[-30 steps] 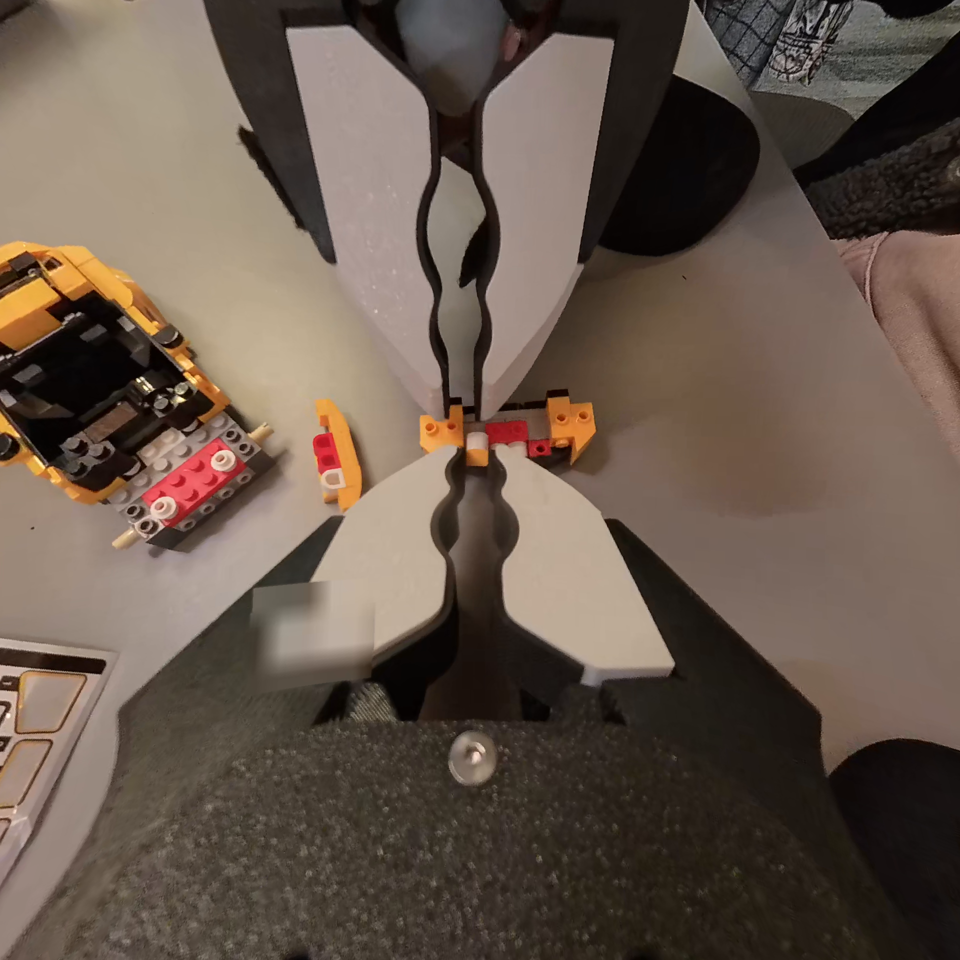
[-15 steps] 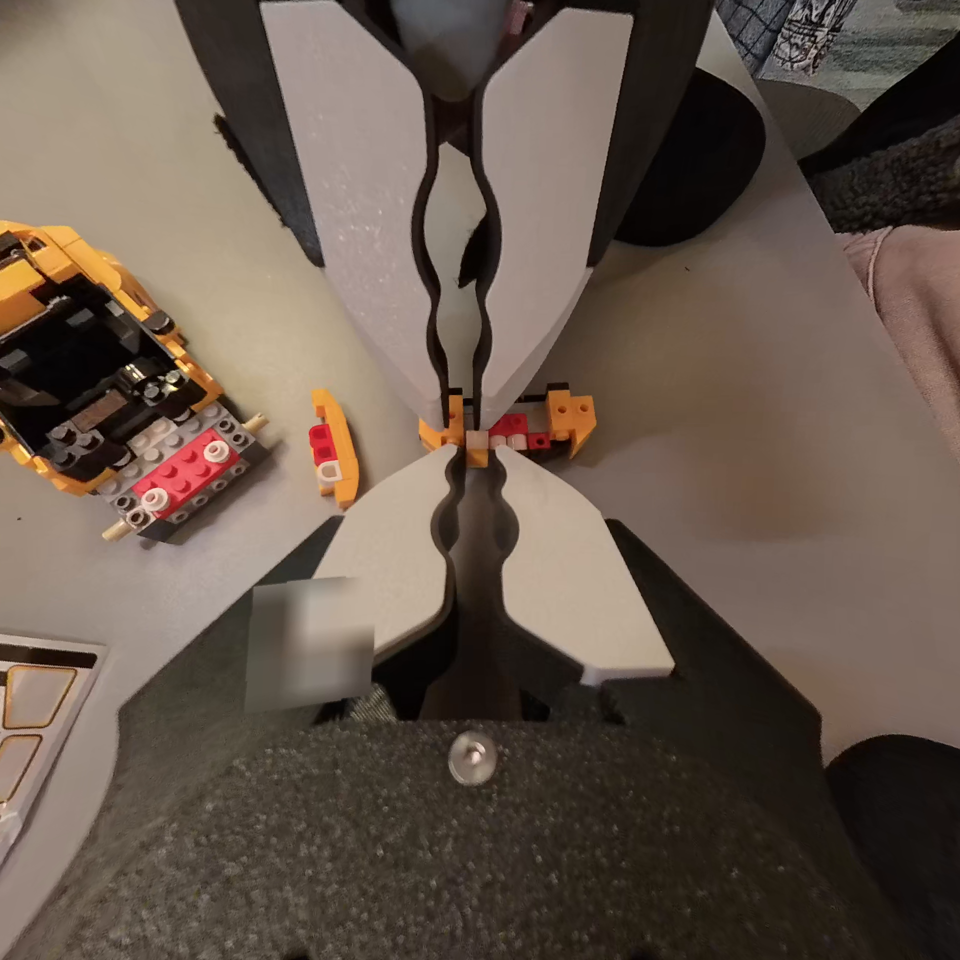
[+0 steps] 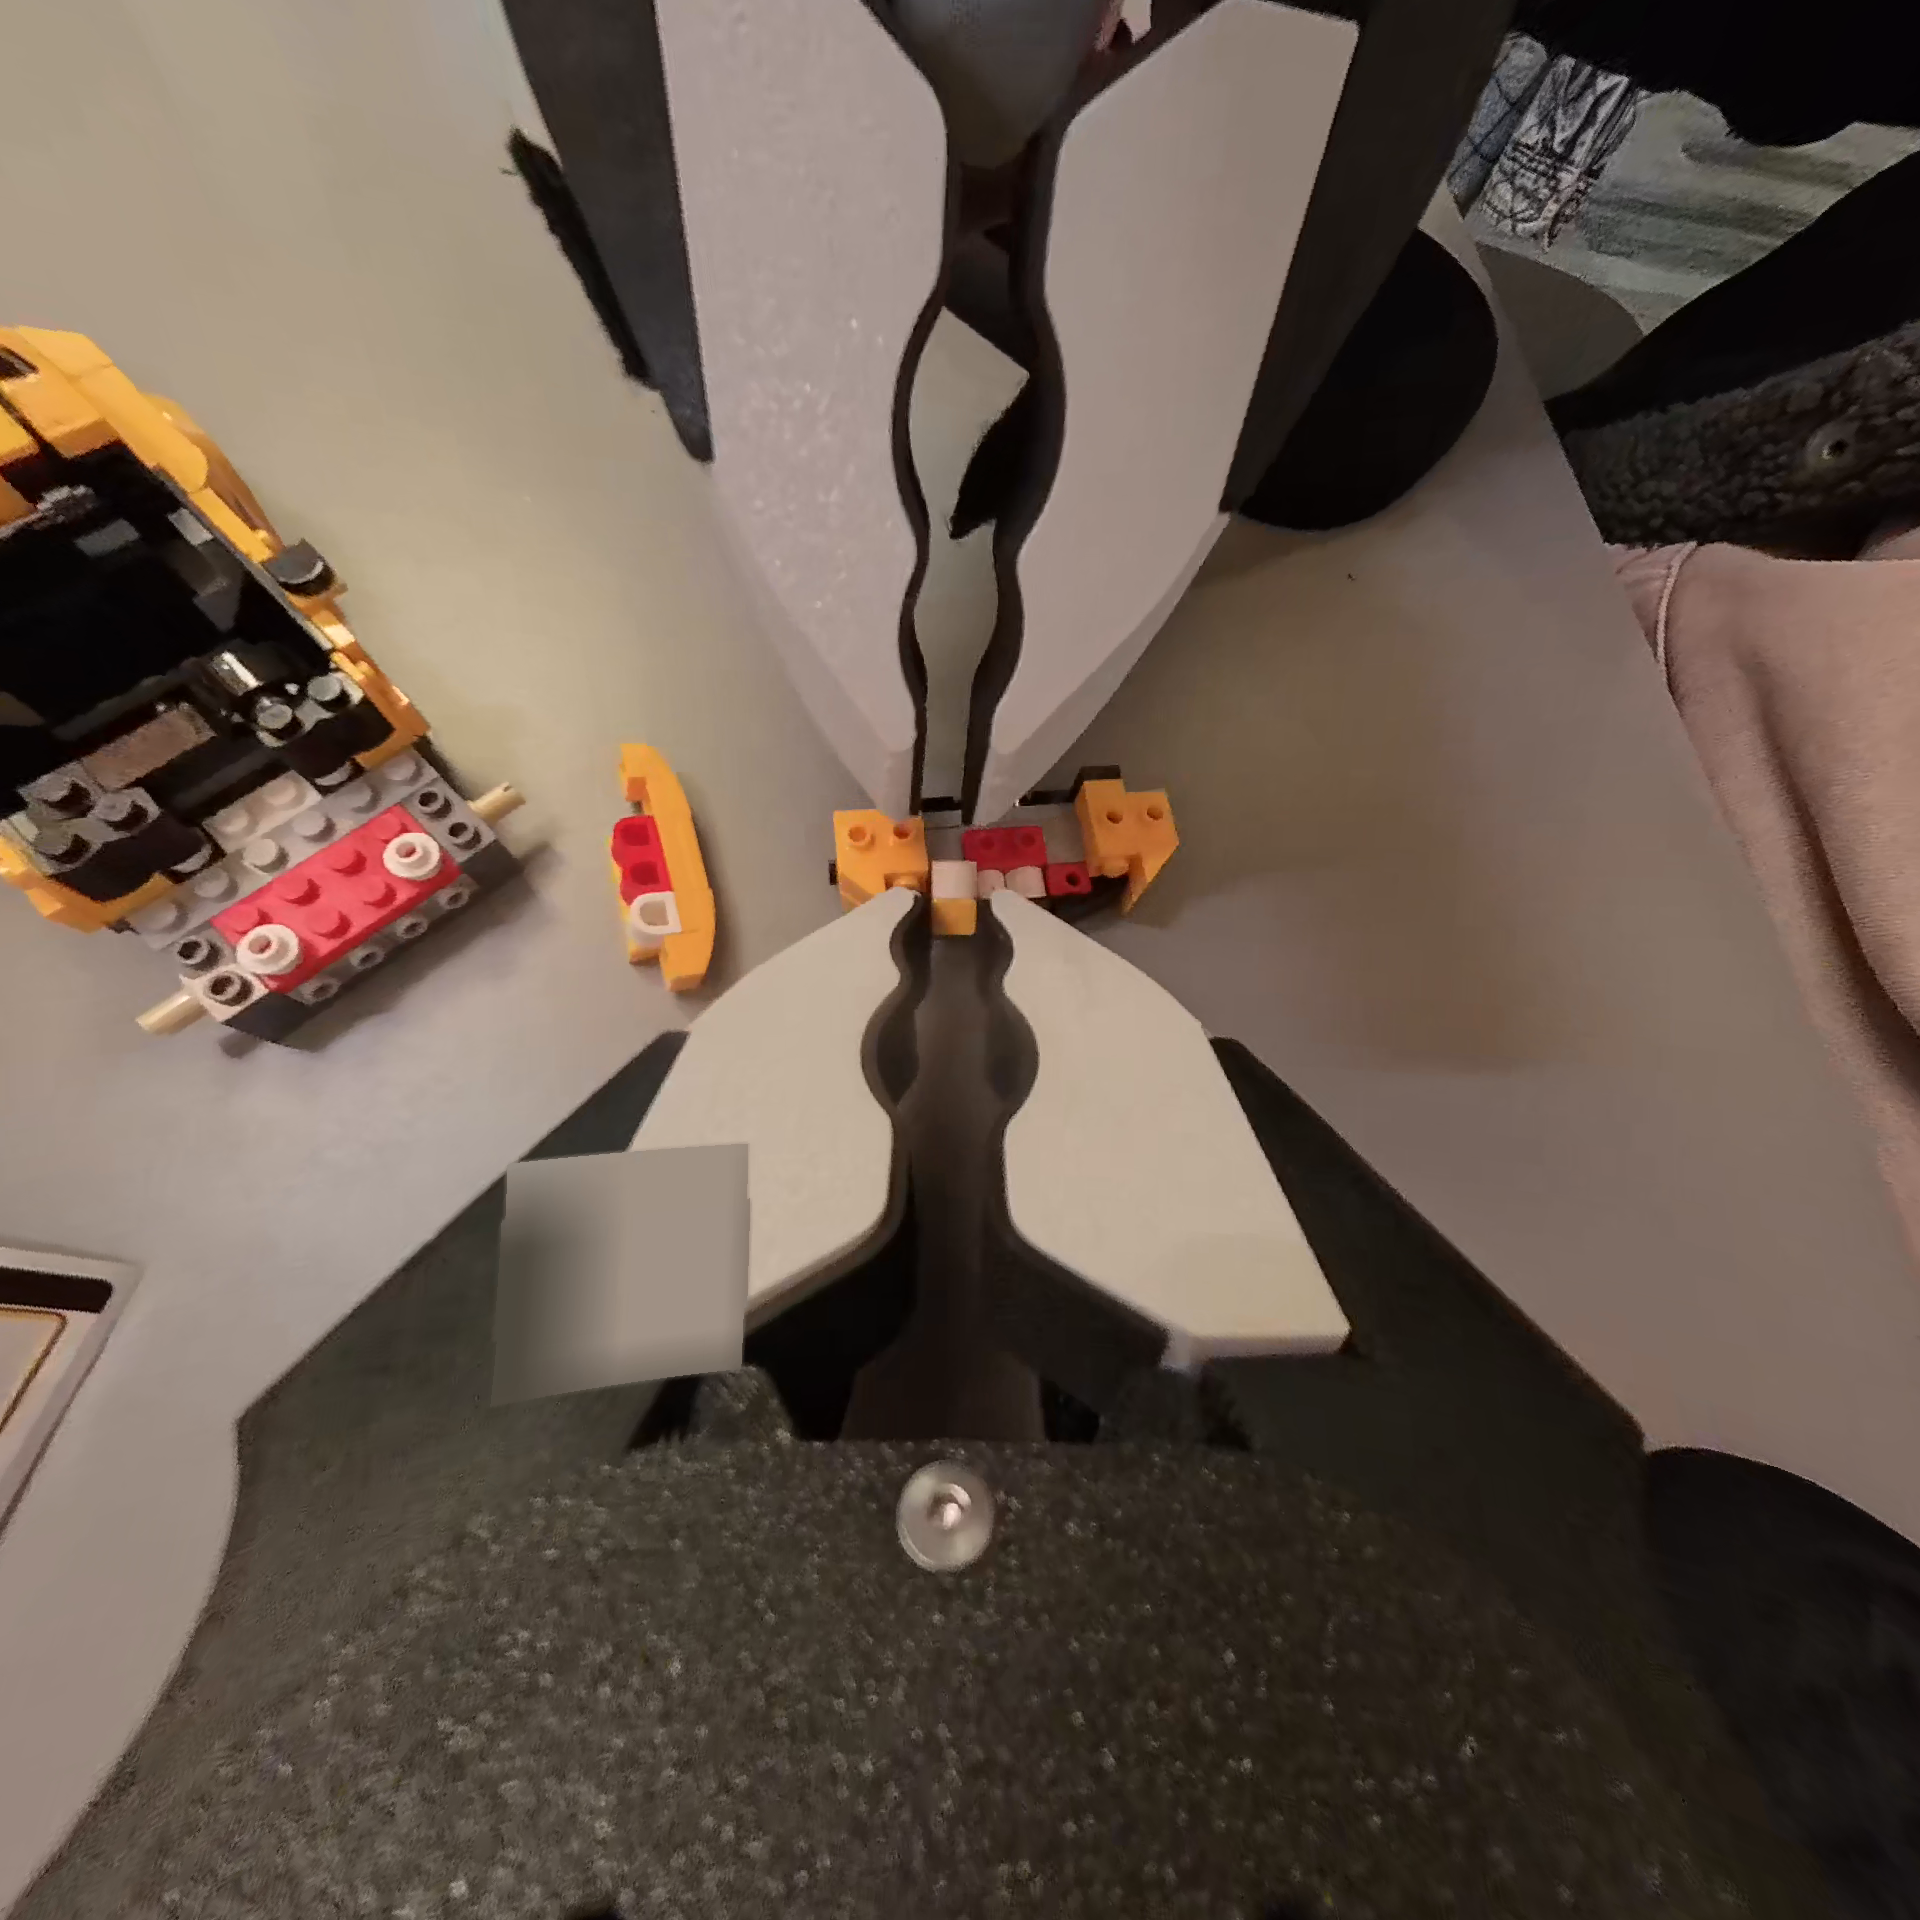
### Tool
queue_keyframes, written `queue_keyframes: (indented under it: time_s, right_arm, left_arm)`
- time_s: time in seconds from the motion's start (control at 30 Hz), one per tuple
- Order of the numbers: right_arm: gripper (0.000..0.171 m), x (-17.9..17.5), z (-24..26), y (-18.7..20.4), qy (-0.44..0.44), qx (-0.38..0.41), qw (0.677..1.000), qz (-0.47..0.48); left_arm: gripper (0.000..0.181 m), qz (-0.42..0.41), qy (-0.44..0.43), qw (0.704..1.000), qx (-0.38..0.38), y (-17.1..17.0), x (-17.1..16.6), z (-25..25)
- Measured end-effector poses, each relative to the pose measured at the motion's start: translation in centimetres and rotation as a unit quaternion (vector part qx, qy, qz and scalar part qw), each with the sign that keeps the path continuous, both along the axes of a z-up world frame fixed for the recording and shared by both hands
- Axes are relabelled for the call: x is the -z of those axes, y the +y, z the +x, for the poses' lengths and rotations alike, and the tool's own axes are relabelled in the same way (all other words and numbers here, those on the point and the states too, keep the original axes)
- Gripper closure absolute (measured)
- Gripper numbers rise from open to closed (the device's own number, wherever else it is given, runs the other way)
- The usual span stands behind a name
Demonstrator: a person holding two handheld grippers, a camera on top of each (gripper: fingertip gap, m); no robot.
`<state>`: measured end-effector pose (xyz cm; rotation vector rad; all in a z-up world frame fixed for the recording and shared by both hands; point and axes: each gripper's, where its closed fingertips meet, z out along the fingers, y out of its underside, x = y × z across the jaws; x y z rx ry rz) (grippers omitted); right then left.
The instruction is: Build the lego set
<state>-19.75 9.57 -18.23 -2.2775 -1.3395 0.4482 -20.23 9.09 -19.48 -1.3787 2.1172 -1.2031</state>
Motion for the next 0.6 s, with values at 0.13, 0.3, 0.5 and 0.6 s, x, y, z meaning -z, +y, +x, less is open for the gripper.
queue_keyframes:
  time_s: [0.13,0.3,0.5,0.6]
  right_arm:
    - [0.164,-0.13,0.03,-0.03,0.003,0.001,1.0,-0.002]
    - [0.164,-0.21,0.07,-0.02,0.008,0.004,1.0,-0.003]
    - [0.164,-0.24,0.07,-0.04,0.01,0.004,1.0,-0.004]
    - [0.164,-0.24,0.08,-0.05,0.01,0.005,1.0,-0.005]
  left_arm:
    - [0.173,-0.022,0.013,1.0,-0.005,0.0,0.0,-0.05]
    - [0.173,-0.069,0.037,0.997,-0.02,0.16,-0.05,-0.03]
    - [0.173,-0.085,0.044,0.995,-0.023,0.12,-0.09,-0.05]
    - [0.173,-0.093,0.047,0.994,-0.025,0.15,-0.1,-0.06]
